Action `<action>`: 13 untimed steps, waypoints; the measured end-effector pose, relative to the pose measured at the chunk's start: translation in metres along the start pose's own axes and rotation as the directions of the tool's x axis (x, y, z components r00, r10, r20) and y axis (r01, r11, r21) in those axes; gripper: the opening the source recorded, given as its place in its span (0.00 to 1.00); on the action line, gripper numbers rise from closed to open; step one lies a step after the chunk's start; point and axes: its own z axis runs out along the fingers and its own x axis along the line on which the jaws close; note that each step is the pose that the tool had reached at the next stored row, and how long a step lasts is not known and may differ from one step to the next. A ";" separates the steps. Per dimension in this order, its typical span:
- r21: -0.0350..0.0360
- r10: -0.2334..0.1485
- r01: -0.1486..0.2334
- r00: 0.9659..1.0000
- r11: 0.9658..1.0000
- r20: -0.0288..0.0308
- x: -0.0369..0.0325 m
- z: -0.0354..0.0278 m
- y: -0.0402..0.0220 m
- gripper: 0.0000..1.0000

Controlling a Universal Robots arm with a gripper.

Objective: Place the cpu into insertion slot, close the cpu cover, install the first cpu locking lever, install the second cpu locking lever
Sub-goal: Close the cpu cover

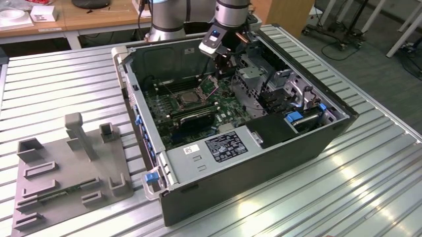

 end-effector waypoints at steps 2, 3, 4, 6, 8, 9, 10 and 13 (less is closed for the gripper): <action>0.000 0.000 0.000 1.000 1.000 0.000 0.0000 0.0017 0.0000 0.11; 0.000 0.000 0.000 1.000 1.000 0.000 -0.0001 0.0026 -0.0001 0.11; -0.001 0.000 0.000 1.000 1.000 0.000 -0.0001 0.0035 -0.0001 0.11; -0.001 0.000 0.000 1.000 1.000 -0.001 -0.0001 0.0055 -0.0002 0.11; -0.001 0.000 0.000 1.000 1.000 -0.001 -0.0002 0.0077 -0.0002 0.11; -0.002 0.000 0.000 1.000 1.000 -0.001 -0.0002 0.0089 -0.0003 0.11; -0.002 0.000 0.000 1.000 1.000 -0.001 -0.0003 0.0111 -0.0003 0.11; -0.002 0.000 0.000 1.000 1.000 -0.001 -0.0003 0.0128 -0.0004 0.11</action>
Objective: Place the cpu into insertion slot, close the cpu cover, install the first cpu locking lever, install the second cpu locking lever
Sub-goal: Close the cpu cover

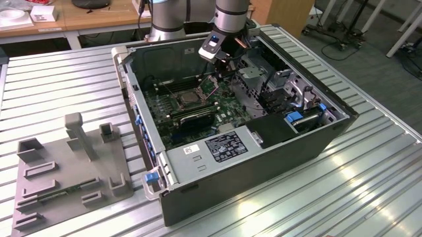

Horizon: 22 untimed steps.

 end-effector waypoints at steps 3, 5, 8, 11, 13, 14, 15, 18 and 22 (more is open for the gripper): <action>0.000 0.000 0.000 1.000 1.000 0.000 0.0000 0.0002 0.0000 0.11; 0.000 0.000 0.000 1.000 1.000 0.000 0.0000 0.0002 0.0000 0.11; 0.000 0.000 0.000 1.000 1.000 0.000 0.0000 0.0003 0.0000 0.11; 0.000 0.000 0.000 1.000 1.000 0.000 0.0000 0.0003 -0.0006 0.11; 0.000 0.000 0.000 1.000 1.000 0.000 0.0000 0.0003 -0.0020 0.11; 0.000 0.000 0.000 1.000 1.000 0.000 0.0000 0.0002 -0.0030 0.11; 0.000 0.000 0.000 1.000 1.000 0.000 0.0000 0.0002 -0.0041 0.11; 0.000 0.000 0.000 1.000 1.000 0.000 -0.0001 0.0001 -0.0076 0.11; 0.000 0.000 0.000 1.000 1.000 0.000 -0.0001 0.0001 -0.0121 0.11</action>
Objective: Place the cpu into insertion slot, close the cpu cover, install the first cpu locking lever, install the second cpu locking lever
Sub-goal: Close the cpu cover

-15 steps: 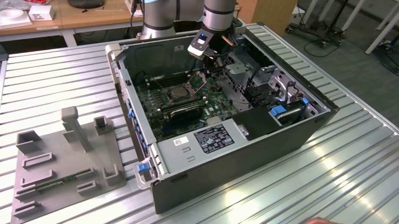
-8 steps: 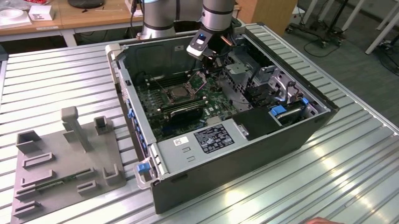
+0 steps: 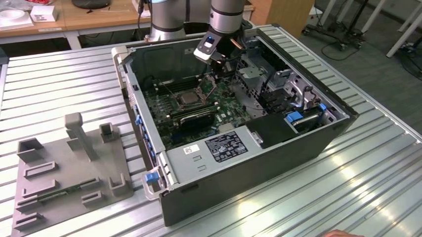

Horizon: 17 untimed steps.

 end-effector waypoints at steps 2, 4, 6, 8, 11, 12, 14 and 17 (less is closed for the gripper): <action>0.000 0.000 0.000 1.000 1.000 0.000 0.0000 0.0000 -0.0023 0.11; 0.000 0.000 0.000 1.000 1.000 0.000 -0.0001 0.0000 -0.0045 0.11; 0.000 0.000 0.000 1.000 1.000 0.000 -0.0001 -0.0001 -0.0066 0.11; 0.000 0.000 0.000 1.000 1.000 0.000 -0.0001 -0.0001 -0.0088 0.11; 0.000 0.000 0.000 1.000 1.000 0.000 -0.0001 -0.0001 -0.0121 0.11; 0.000 0.000 0.000 1.000 1.000 0.000 -0.0002 -0.0001 -0.0132 0.11; 0.000 0.000 0.000 1.000 1.000 0.000 -0.0002 -0.0001 -0.0155 0.11; 0.000 0.000 0.000 1.000 1.000 0.000 -0.0002 -0.0001 -0.0189 0.11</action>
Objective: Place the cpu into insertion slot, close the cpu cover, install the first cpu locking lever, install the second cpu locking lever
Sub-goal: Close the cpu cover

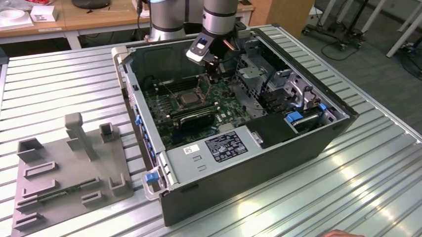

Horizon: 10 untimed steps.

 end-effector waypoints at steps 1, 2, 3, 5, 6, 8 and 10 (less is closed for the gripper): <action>0.000 0.000 0.000 1.000 1.000 0.000 0.0000 0.0000 -0.0011 0.11; 0.000 0.000 0.000 1.000 1.000 0.000 0.0000 0.0000 -0.0023 0.11; 0.000 0.000 0.000 1.000 1.000 0.000 -0.0001 0.0000 -0.0034 0.11; 0.000 0.000 0.000 1.000 1.000 0.000 -0.0001 0.0000 -0.0058 0.11; 0.000 0.000 0.000 1.000 1.000 0.000 -0.0001 0.0000 -0.0069 0.11; 0.000 0.000 0.000 1.000 1.000 0.000 -0.0001 0.0000 -0.0091 0.11; 0.000 0.000 0.000 1.000 1.000 0.000 -0.0001 -0.0001 -0.0114 0.11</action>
